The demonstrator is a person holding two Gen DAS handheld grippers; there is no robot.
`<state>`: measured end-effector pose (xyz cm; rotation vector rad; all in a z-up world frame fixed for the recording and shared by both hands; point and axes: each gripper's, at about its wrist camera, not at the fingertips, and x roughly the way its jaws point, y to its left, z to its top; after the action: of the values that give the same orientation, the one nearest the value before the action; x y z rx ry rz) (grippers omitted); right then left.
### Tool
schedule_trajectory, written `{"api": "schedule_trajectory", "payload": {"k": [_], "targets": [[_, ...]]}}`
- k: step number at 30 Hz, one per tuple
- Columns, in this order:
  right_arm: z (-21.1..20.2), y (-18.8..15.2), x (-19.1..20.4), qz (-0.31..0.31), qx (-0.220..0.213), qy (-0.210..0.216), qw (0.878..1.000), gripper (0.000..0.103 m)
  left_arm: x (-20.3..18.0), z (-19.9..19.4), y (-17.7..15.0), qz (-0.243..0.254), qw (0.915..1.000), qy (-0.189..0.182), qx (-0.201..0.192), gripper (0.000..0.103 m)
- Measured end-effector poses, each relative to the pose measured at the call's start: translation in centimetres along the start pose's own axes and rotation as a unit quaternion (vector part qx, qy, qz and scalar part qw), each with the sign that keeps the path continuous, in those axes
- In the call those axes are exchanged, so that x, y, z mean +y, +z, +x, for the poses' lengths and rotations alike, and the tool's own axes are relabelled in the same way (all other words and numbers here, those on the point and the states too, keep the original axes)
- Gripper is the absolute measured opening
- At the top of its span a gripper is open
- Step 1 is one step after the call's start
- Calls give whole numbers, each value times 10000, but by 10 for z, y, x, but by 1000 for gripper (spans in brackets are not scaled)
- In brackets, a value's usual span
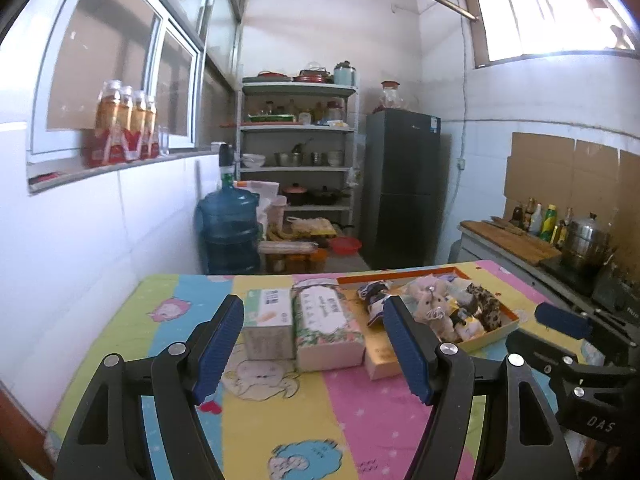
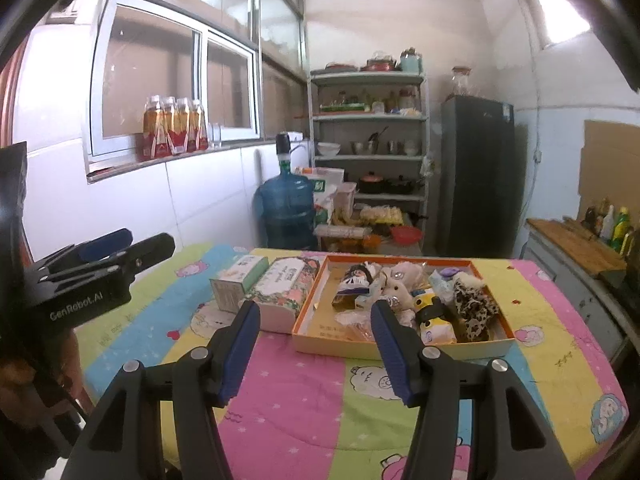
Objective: Organize soft objects
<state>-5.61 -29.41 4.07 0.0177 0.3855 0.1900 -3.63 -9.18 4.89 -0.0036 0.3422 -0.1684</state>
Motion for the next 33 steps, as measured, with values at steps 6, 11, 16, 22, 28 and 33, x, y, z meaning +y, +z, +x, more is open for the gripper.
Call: {"api": "schedule_trajectory", "payload": {"k": [6, 11, 16, 22, 28, 33], "targets": [[-21, -9, 29, -72, -203, -256, 9994, 57, 6, -24, -12, 12, 9999, 55, 107, 74], [-29, -14, 45, -58, -234, -318, 9992, 57, 14, -36, -21, -126, 9997, 139, 128, 74], [-29, -18, 50, 36, -244, -334, 9991, 57, 19, -44, -28, -224, 9994, 223, 119, 74], [-20, -21, 47, 182, -132, -412, 9989, 57, 22, -43, -31, -229, 9992, 305, 119, 74], [-15, -22, 45, 166, -143, -455, 9987, 57, 24, -36, -34, -225, 9990, 348, 179, 74], [-13, -22, 45, 161, -130, -451, 9988, 57, 25, -32, -35, -210, 9989, 369, 214, 74]]}}
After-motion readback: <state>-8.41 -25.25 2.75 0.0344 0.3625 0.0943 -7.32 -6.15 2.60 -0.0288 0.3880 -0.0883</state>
